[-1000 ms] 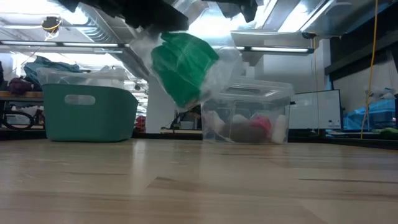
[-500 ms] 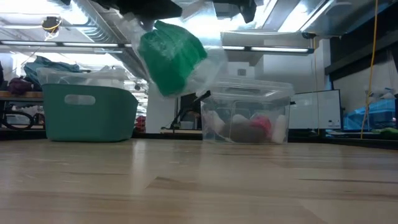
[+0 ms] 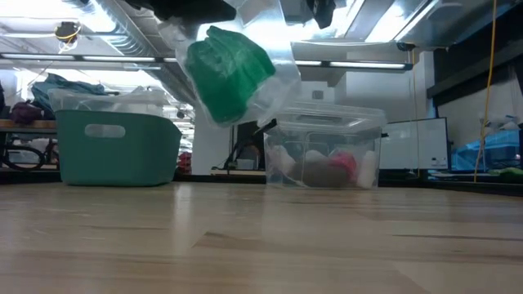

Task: Roll bandage
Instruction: Put the transparent zip bag into the green bin

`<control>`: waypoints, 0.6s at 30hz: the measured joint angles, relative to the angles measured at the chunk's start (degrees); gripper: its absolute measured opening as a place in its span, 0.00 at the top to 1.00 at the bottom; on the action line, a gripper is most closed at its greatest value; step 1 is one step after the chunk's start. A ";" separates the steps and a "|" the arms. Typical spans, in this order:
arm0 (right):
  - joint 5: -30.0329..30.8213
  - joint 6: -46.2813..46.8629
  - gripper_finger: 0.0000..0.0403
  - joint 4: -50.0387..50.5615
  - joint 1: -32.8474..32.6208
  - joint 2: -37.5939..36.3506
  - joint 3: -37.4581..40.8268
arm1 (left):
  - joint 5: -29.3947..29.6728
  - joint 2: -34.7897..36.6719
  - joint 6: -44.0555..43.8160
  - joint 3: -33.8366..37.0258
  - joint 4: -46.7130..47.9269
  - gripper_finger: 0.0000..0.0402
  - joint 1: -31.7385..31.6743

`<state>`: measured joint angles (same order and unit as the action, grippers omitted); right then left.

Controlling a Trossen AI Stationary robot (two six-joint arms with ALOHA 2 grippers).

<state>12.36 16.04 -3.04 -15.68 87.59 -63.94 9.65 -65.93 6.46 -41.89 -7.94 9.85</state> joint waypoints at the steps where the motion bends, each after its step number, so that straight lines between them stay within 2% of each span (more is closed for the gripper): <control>1: -0.06 0.12 0.99 -0.10 -0.02 0.00 0.00 | 0.04 0.00 0.00 0.00 -0.31 1.00 0.19; 8: -2.68 0.21 0.96 -0.15 0.01 0.02 0.00 | -0.17 -0.01 0.37 0.00 -0.59 1.00 0.30; 18: -3.12 0.19 0.66 -0.22 -0.07 -0.29 0.01 | 0.17 0.47 2.02 0.00 -0.14 1.00 -0.05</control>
<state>9.23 16.23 -3.25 -15.75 87.30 -63.93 9.82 -65.46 8.47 -41.89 -8.08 9.80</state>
